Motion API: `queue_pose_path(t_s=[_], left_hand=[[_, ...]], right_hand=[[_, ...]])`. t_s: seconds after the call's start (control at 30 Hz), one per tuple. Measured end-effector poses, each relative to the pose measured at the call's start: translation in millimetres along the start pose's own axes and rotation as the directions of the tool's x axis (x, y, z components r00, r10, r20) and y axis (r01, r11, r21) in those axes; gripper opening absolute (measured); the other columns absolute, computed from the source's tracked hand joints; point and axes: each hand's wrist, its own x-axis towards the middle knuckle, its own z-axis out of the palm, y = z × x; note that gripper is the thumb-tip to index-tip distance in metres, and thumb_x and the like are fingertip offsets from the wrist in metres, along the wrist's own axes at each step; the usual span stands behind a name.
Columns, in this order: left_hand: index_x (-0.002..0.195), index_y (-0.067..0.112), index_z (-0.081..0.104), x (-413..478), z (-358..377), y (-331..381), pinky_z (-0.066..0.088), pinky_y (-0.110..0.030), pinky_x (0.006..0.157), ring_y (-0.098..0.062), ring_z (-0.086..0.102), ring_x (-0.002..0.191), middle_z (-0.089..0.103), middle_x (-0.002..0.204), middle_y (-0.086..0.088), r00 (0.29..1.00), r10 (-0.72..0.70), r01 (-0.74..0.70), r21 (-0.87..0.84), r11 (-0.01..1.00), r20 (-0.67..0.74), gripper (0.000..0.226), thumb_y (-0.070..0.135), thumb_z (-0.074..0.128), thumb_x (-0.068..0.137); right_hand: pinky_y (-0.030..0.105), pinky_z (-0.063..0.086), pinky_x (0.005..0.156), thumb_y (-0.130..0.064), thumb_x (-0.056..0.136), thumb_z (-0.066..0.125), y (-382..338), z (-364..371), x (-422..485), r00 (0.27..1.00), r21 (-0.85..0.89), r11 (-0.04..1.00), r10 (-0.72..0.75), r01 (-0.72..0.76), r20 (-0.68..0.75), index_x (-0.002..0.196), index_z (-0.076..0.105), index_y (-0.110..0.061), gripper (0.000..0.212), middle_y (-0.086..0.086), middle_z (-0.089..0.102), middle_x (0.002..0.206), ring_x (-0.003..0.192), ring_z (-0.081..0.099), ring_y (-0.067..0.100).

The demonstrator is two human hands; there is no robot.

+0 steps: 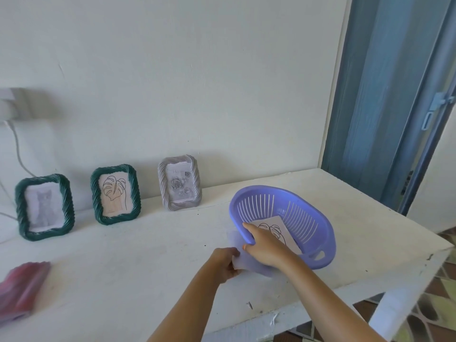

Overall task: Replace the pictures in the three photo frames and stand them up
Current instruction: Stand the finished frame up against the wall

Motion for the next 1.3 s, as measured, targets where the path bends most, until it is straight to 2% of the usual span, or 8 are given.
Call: queue_pose_path(t_s=[0.4, 0.57, 0.7, 0.77, 0.9, 1.07, 1.2, 1.3], left_hand=[[0.085, -0.003, 0.049, 4, -22, 22, 0.040, -0.028, 0.047, -0.022, 0.045, 0.060, 0.046, 0.070, -0.012, 0.979, 0.142, -0.108, 0.218, 0.970, -0.147, 0.004, -0.005, 0.046, 0.085], [0.075, -0.002, 0.046, -5, -40, 44, 0.041, -0.027, 0.042, -0.022, 0.044, 0.057, 0.045, 0.069, -0.013, 0.956, 0.218, -0.153, 0.298, 0.942, -0.196, 0.011, -0.007, 0.046, 0.085], [0.080, -0.006, 0.051, -15, -43, 59, 0.045, -0.020, 0.032, -0.025, 0.050, 0.058, 0.053, 0.085, -0.020, 0.840, 0.464, -0.301, 0.472, 0.829, -0.280, 0.009, -0.002, 0.045, 0.085], [0.092, -0.009, 0.055, -26, -33, 62, 0.056, -0.034, 0.054, -0.038, 0.060, 0.074, 0.060, 0.094, -0.026, 0.749, 0.610, -0.365, 0.608, 0.705, -0.258, 0.016, 0.001, 0.044, 0.085], [0.080, 0.001, 0.052, -57, 4, 60, 0.036, -0.030, 0.064, -0.039, 0.057, 0.087, 0.063, 0.088, -0.019, 0.673, 0.734, -0.448, 0.742, 0.498, -0.086, 0.015, 0.002, 0.039, 0.088], [0.106, 0.000, 0.059, -66, 35, 51, 0.042, -0.031, 0.069, -0.032, 0.061, 0.095, 0.067, 0.103, -0.016, 0.649, 0.756, -0.497, 0.799, 0.338, 0.084, 0.027, 0.007, 0.036, 0.094], [0.102, 0.014, 0.071, -63, 34, 47, 0.051, -0.033, 0.082, -0.022, 0.063, 0.094, 0.070, 0.103, -0.005, 0.645, 0.740, -0.593, 0.736, 0.327, 0.191, 0.029, 0.030, 0.051, 0.089], [0.107, 0.019, 0.068, -57, 28, 48, 0.041, -0.029, 0.088, -0.024, 0.054, 0.109, 0.061, 0.113, -0.005, 0.607, 0.794, -0.612, 0.651, 0.449, 0.022, 0.043, 0.047, 0.055, 0.077]], right_hand=[[0.035, 0.036, 0.101, -0.028, 0.095, 0.043, 1, 3, 5, 0.999, -0.058, 0.997, 0.046, -0.046, 0.007, 0.146, 0.021, -0.020, 0.057, 0.005, 0.040, 0.144, 0.131, 0.040, 0.026], [0.032, 0.034, 0.068, -0.045, 0.092, 0.041, 7, 5, 10, 0.997, 0.031, 0.997, 0.073, -0.073, -0.007, 0.084, 0.043, -0.018, 0.028, -0.003, 0.046, 0.078, 0.081, 0.048, 0.023], [0.036, 0.036, 0.096, -0.060, 0.090, 0.032, 1, 0, 15, 0.994, 0.080, 0.991, 0.101, -0.104, 0.032, 0.125, 0.042, -0.016, 0.057, 0.006, 0.049, 0.128, 0.119, 0.045, 0.024], [0.038, 0.026, 0.109, -0.061, 0.090, 0.032, -5, -4, 17, 0.995, 0.173, 0.981, 0.097, -0.092, -0.021, 0.146, 0.021, -0.019, 0.071, 0.004, 0.030, 0.151, 0.140, 0.028, 0.025], [0.038, 0.034, 0.109, -0.073, 0.070, 0.047, -21, -10, 31, 0.989, 0.536, 0.839, 0.142, -0.097, -0.043, 0.142, 0.030, -0.028, 0.087, -0.003, 0.037, 0.148, 0.127, 0.044, 0.020], [0.022, 0.042, 0.054, -0.027, 0.088, 0.053, -22, -24, 37, 0.978, 0.724, 0.689, 0.176, -0.043, -0.109, 0.110, 0.058, -0.013, 0.027, -0.001, 0.059, 0.078, 0.065, 0.055, 0.013], [0.022, 0.045, 0.051, 0.003, 0.083, 0.042, -12, -30, 38, 0.952, 0.758, 0.652, 0.243, -0.017, -0.188, 0.107, 0.061, -0.011, 0.033, 0.006, 0.065, 0.084, 0.066, 0.060, 0.017], [0.028, 0.053, 0.065, 0.006, 0.084, 0.043, -9, -37, 35, 0.953, 0.762, 0.647, 0.228, 0.004, -0.199, 0.098, 0.062, -0.014, 0.031, 0.012, 0.068, 0.094, 0.075, 0.063, 0.022]])
